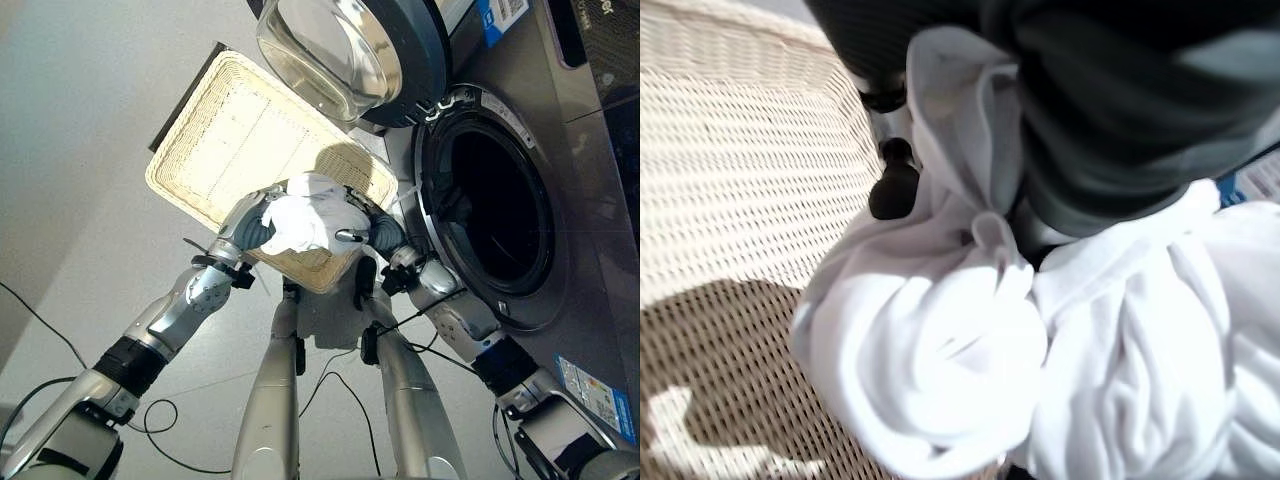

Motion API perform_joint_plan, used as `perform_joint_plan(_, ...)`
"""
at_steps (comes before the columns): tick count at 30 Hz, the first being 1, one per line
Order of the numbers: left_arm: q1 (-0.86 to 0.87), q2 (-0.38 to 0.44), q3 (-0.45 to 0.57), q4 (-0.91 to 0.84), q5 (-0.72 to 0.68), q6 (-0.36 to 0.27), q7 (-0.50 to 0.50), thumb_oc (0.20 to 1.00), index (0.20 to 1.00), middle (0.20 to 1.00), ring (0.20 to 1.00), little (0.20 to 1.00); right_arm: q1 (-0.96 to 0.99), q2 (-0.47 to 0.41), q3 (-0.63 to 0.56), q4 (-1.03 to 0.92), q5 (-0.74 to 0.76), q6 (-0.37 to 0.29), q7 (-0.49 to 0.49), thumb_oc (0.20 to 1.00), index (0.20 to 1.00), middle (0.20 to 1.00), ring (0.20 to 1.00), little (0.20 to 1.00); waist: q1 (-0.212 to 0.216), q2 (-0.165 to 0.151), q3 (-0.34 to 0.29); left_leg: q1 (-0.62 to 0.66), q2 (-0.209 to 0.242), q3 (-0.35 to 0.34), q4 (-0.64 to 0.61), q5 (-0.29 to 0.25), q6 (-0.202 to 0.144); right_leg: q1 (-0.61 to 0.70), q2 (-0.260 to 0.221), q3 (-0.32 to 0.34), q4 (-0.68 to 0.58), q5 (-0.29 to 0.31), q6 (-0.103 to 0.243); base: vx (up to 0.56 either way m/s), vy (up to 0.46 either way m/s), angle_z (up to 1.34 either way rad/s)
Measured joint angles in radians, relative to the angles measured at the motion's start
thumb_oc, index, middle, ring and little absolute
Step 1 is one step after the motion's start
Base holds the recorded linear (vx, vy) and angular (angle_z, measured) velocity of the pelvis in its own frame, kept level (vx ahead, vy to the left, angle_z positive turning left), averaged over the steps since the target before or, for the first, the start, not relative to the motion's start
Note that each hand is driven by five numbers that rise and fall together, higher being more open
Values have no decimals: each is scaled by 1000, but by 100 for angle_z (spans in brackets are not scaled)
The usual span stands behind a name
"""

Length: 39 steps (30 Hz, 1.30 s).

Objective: Put the clothes into the washing machine.

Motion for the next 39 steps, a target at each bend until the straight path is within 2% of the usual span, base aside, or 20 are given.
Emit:
perform_joint_plan(10, -77, -21, -107, 4, -1, -1, -59, 200, 200, 200, 200, 200, -2, -27, 34, 21, 62, 0, -21, 1000, 1000, 1000, 1000, 1000, -10, 0, 0, 15, 4, 4, -1, 0, -1, 13, 5, 3, -3, 0, 1, 2, -2, -1)
perform_joint_plan(12, -79, -19, -125, 11, -1, -1, -54, 200, 200, 200, 200, 200, -5, -33, 41, 25, 65, 24, -19, 1000, 1000, 1000, 1000, 1000, -17, 0, 0, 15, 4, 4, -1, -1, -1, 13, 5, 3, -4, 1, 1, 4, -17, 0)
perform_joint_plan(13, -78, -20, -127, 17, 0, -1, -50, 200, 200, 200, 200, 200, -6, -37, 45, 26, 65, 42, -15, 934, 934, 934, 934, 934, -24, -1, 0, 15, 4, 4, -1, -1, -1, 13, 5, 3, -4, 1, 1, 6, -33, 0)
perform_joint_plan(14, -79, -19, -136, 28, 0, -1, -43, 200, 200, 200, 200, 200, -11, -47, 56, 26, 70, 81, 1, 755, 755, 755, 755, 755, -29, -1, 0, 14, 3, 5, -1, -1, -1, 12, 4, 3, -4, 1, 2, 0, 0, 0)
perform_joint_plan(15, -79, -19, -145, 29, 1, -1, -40, 200, 200, 200, 200, 200, -11, -56, 63, 27, 77, 99, 10, 445, 445, 445, 445, 445, -29, -1, 0, 14, 3, 6, -1, -1, -1, 11, 4, 5, -5, 2, 2, 11, -53, -4)
perform_joint_plan(16, -78, -19, -154, 29, 1, -1, -41, 200, 200, 200, 200, 200, -14, -71, 74, 40, 89, 132, 40, 213, 213, 213, 213, 213, -29, -1, 0, 14, 4, 7, -1, -1, -1, 11, 5, 5, -7, 2, 3, 12, -68, -4)
perform_joint_plan(18, -78, -18, -157, 29, 1, -2, -43, 200, 200, 200, 200, 200, -15, -76, 76, 45, 101, 155, 61, 200, 200, 200, 200, 200, -28, -1, 0, 13, 5, 7, -2, -2, -2, 12, 7, 5, -9, 3, 3, 7, -65, -2)
perform_joint_plan(19, -79, -3, -176, 26, 1, -27, -55, 200, 200, 200, 200, 200, -15, -105, 85, 45, 141, 198, 103, 200, 200, 200, 200, 200, -27, -1, 0, 11, 8, 6, -2, -2, -2, 12, 10, 4, -15, 4, 3, 5, -52, -1)
perform_joint_plan(21, -79, 7, -188, 24, -1, -39, -67, 200, 200, 200, 200, 200, -23, -119, 98, 57, 170, 208, 121, 200, 200, 200, 200, 200, -27, -1, 0, 11, 9, 7, -2, -2, -2, 13, 11, 4, -18, 5, 2, 11, -59, -2)
perform_joint_plan(22, -83, 12, -198, 24, -2, -39, -77, 1000, 1000, 1000, 1000, 1000, -35, -123, 111, 83, 204, 219, 138, 200, 200, 200, 200, 200, -27, -1, 0, 11, 11, 7, -2, -2, -2, 14, 13, 4, -20, 5, 2, 14, -48, -2)
perform_joint_plan(26, -87, 10, -205, 24, -12, -34, -49, 1000, 1000, 1000, 1000, 1000, -36, -106, 116, 114, 269, 234, 156, 200, 200, 200, 200, 200, -27, -1, 0, 11, 13, 7, -2, -3, -4, 14, 16, 5, -24, 5, 2, 4, -44, -2)
perform_joint_plan(29, -78, -7, -191, 27, -23, -34, 19, 1000, 1000, 1000, 1000, 1000, -32, -79, 116, 144, 327, 236, 158, 200, 200, 200, 200, 200, -27, -1, 0, 12, 15, 7, -2, -4, -4, 15, 17, 5, -25, 5, 2, 12, -48, -1)
perform_joint_plan(36, 11, -127, -78, 66, -65, -31, 334, 1000, 1000, 1000, 1000, 1000, -12, 32, 95, 260, 498, 247, 152, 200, 200, 200, 200, 200, -25, -1, 0, 12, 15, 7, -1, -7, -8, 12, 18, 6, -21, 4, 1, 14, -49, -1)
perform_joint_plan(37, 22, -141, -49, 78, -89, -25, 392, 1000, 1000, 1000, 1000, 1000, -12, 45, 89, 281, 555, 244, 144, 200, 200, 200, 200, 200, -24, -1, 0, 12, 15, 7, -1, -7, -8, 10, 17, 6, -18, 4, 1, 24, -33, -1)
perform_joint_plan(39, 34, -149, 27, 134, -94, -22, 466, 1000, 1000, 1000, 1000, 1000, -12, 92, 38, 382, 771, 216, 115, 200, 200, 200, 200, 200, -23, -1, 0, 12, 15, 7, 4, -9, -11, 10, 17, 6, -12, 2, -2, 19, -12, 0)
